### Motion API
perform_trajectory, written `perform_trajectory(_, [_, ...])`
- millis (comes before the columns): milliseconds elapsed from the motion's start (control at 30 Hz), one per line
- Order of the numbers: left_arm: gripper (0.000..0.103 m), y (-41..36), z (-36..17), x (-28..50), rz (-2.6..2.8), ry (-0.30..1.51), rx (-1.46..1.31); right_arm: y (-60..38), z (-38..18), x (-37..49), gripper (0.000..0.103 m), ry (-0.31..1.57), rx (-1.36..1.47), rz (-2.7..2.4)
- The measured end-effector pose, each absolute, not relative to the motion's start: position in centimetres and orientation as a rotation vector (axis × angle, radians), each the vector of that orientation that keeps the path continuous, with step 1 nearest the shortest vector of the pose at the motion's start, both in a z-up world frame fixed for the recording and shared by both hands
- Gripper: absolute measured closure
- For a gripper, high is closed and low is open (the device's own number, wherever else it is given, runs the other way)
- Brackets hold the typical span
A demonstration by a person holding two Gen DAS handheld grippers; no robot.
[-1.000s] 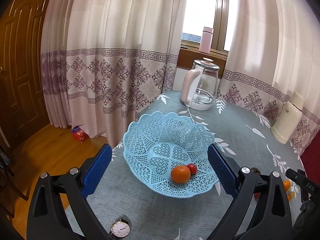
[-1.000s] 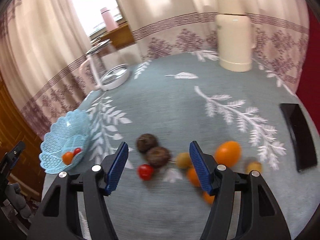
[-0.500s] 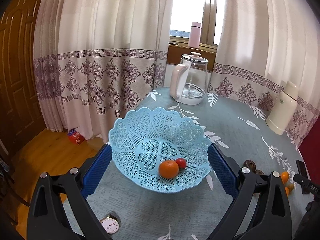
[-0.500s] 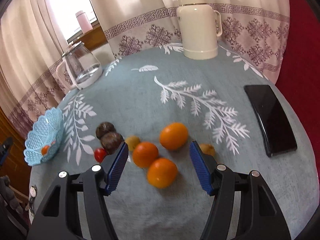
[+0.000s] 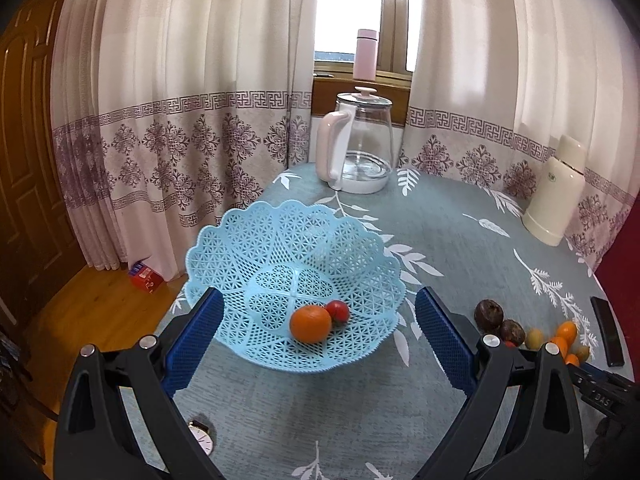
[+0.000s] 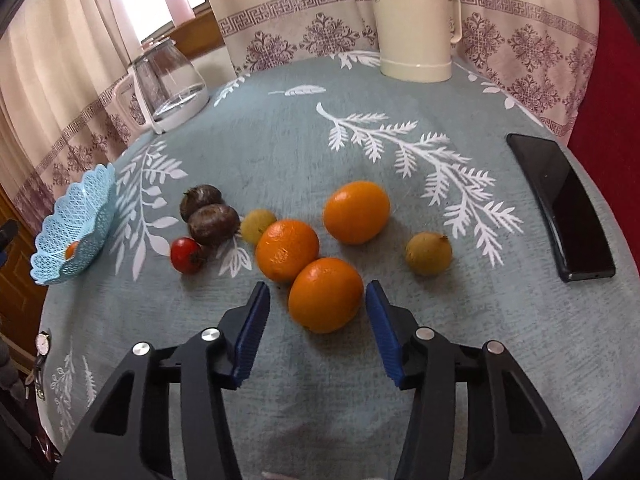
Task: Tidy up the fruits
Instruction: 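Move both open tools back toward the remaining fruit, then grasp the second red tomato with the left tool while the right tool grasps another orange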
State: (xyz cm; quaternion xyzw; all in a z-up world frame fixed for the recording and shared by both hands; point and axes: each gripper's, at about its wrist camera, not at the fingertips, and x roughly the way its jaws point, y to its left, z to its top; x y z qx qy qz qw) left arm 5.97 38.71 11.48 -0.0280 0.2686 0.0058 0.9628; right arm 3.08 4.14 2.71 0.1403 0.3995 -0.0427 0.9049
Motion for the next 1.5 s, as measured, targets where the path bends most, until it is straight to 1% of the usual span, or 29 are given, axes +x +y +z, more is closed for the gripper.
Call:
perform_trajectory(167, [0.005, 37.6, 10.9, 6.0, -0.003, 0.562, -0.038, 4.0, 1.9, 4.1, 0.058, 0.848, 0.279, -0.084])
perform_trajectory(267, [0.005, 36.9, 10.5, 6.2, -0.014, 0.581, -0.04, 3.9, 1.7, 4.3, 0.062, 0.851, 0.274, -0.082])
perform_trajectory(533, [0.005, 34.4, 9.3, 6.7, -0.053, 0.62, -0.007, 3.2, 1.8, 3.7, 0.062, 0.838, 0.3, -0.054])
perform_trajectory(1267, [0.005, 22.9, 4.6, 9.0, -0.308, 0.762, 0.107, 0.2, 2.3, 1.9, 0.062, 0.76, 0.351, -0.042])
perform_trajectory(1367, [0.008, 22.0, 4.0, 9.4, -0.332, 0.781, 0.115, 0.4, 2.3, 1.8, 0.062, 0.757, 0.346, -0.033])
perform_trajectory(1500, [0.017, 21.3, 3.3, 10.1, -0.349, 0.809, 0.115, 0.5, 2.3, 1.7, 0.062, 0.752, 0.341, -0.022])
